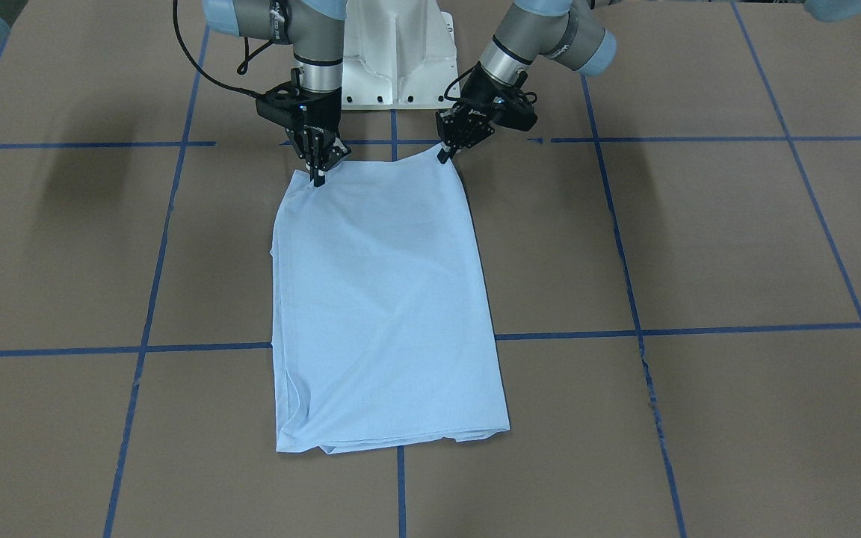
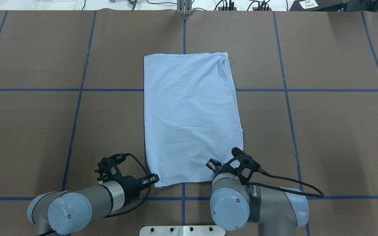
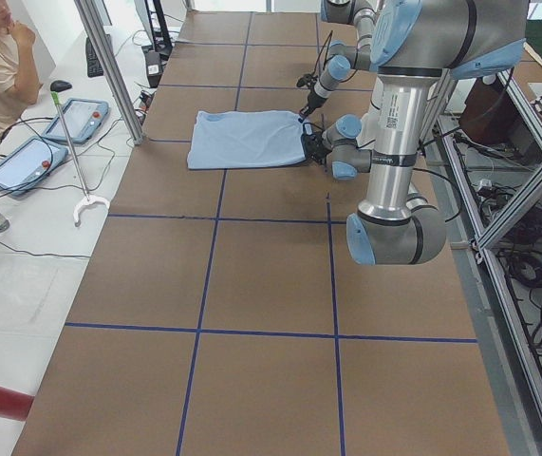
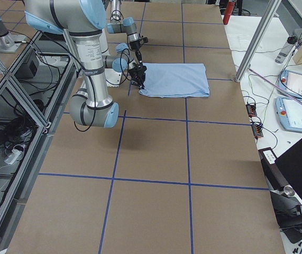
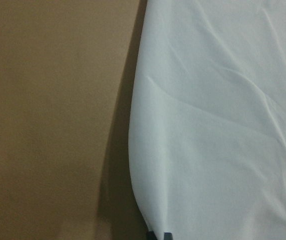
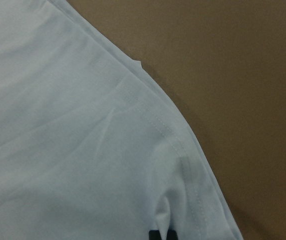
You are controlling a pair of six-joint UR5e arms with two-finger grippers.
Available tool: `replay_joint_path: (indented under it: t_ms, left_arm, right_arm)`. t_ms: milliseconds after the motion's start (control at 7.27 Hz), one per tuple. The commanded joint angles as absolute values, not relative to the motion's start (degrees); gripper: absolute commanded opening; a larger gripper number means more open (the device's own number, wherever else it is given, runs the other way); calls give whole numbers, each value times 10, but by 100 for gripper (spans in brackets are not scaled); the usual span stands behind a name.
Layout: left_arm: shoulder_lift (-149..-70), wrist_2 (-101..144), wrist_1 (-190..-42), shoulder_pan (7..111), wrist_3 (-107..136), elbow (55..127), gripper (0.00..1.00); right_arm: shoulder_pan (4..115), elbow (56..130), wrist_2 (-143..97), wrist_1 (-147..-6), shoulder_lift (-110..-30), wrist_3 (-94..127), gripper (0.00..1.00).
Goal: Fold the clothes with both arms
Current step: 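Grip the shirt's near corners with both grippers and lift them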
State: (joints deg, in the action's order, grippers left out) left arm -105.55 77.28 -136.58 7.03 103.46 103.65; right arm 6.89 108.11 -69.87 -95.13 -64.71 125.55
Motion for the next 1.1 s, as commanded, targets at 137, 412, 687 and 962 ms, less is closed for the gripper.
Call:
replay_joint_path:
  t_ms: [137,412,687,962]
  left_arm:
    - [-1028,788,-1328,72,1010,1138,0]
    - [-986,816,-1199,72,1008,1309,0]
    - [-992,850,-1102,71,1008,1385,0]
    - [-1006,853,-1087,72,1005,1362,0]
  right_arm:
    - [76,1150,-700,-957,-650,1259,0]
    - [67,1267,-705,-1049,-653,1259,0]
    - [41,1369,-709,-1143,-648,1260,0]
    - [37,1343,-708,-1143,-629,1259,0]
